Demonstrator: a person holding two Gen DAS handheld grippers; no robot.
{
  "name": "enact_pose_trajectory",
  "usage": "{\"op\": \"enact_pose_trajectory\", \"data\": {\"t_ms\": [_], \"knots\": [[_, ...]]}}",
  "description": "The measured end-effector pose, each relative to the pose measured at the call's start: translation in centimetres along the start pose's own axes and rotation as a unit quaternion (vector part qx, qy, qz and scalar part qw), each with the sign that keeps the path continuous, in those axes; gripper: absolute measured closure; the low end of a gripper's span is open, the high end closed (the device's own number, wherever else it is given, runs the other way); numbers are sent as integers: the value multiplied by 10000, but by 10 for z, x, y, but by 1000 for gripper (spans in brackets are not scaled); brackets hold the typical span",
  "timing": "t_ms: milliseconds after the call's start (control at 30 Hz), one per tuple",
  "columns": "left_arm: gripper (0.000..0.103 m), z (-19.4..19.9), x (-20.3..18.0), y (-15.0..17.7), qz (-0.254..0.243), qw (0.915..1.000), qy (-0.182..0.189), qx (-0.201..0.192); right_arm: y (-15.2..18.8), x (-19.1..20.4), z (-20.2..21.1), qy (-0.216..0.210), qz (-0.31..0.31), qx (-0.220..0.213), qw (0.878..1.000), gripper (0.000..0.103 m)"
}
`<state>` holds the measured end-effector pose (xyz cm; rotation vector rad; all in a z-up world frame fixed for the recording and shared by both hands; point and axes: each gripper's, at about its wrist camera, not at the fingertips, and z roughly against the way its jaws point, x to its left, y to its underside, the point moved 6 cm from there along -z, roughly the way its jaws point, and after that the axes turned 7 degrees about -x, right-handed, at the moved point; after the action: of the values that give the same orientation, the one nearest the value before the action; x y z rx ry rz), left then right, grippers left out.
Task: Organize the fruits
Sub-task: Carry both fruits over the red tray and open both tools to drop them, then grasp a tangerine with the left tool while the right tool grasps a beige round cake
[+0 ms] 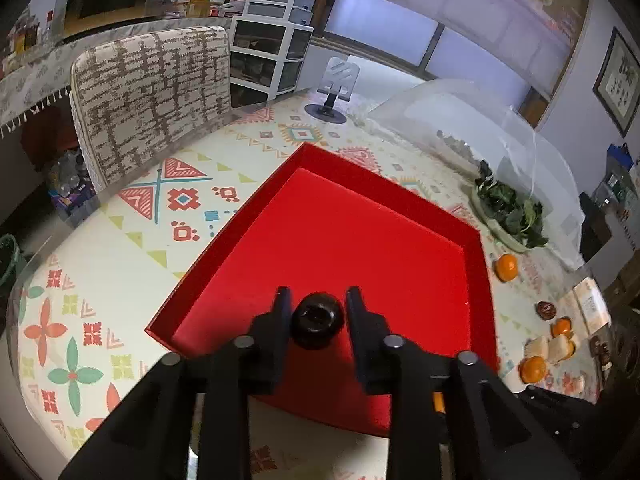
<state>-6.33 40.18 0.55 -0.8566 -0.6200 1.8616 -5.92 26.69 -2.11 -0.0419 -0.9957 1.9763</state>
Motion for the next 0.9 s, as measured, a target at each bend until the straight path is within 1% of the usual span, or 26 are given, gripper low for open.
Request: {"op": "enact_pose_trajectory", "data": {"t_ms": [33, 67, 100, 133, 167, 300, 400, 500, 567, 633, 700, 767, 833, 900], "knots": [[57, 4, -2, -1, 23, 10000, 2, -57, -1, 0, 3, -19, -1, -35, 10000, 59], [50, 6, -3, -2, 26, 10000, -6, -96, -2, 2, 5, -22, 17, -94, 10000, 53], [49, 9, -5, -4, 10, 9999, -5, -152, -3, 4, 12, -4, 66, -192, 9998, 49], [49, 14, -9, -5, -23, 9998, 12, -207, -5, 5, 16, 9, 100, -251, 9996, 43], [48, 17, -11, -6, -33, 9997, 23, -231, -7, 7, 21, 19, 153, -328, 9993, 40], [43, 34, -29, -10, -64, 9991, 147, -380, -9, 0, 51, 106, 242, -602, 9978, 40], [38, 46, -50, -10, -172, 9982, 325, -473, -6, -22, 78, 257, 109, -797, 9964, 40], [35, 55, -80, -5, -352, 9964, 599, -487, 1, -60, 110, 507, -192, -956, 9939, 39], [31, 60, -105, 1, -518, 9942, 833, -451, 10, -90, 133, 766, -400, -1066, 9905, 38], [29, 61, -127, 10, -677, 9916, 1043, -369, 22, -131, 163, 1144, -670, -1197, 9839, 38], [29, 58, -154, 25, -898, 9877, 1260, -216, 35, -164, 189, 1412, -958, -1285, 9769, 38], [29, 50, -176, 41, -1125, 9837, 1402, -54, 54, -202, 216, 1751, -1247, -1340, 9674, 37], [29, 38, -196, 58, -1314, 9800, 1483, 154, 70, -231, 235, 2008, -1473, -1347, 9591, 37], [29, 25, -212, 74, -1493, 9762, 1536, 353, 83, -252, 247, 2190, -1626, -1330, 9529, 37]]}}
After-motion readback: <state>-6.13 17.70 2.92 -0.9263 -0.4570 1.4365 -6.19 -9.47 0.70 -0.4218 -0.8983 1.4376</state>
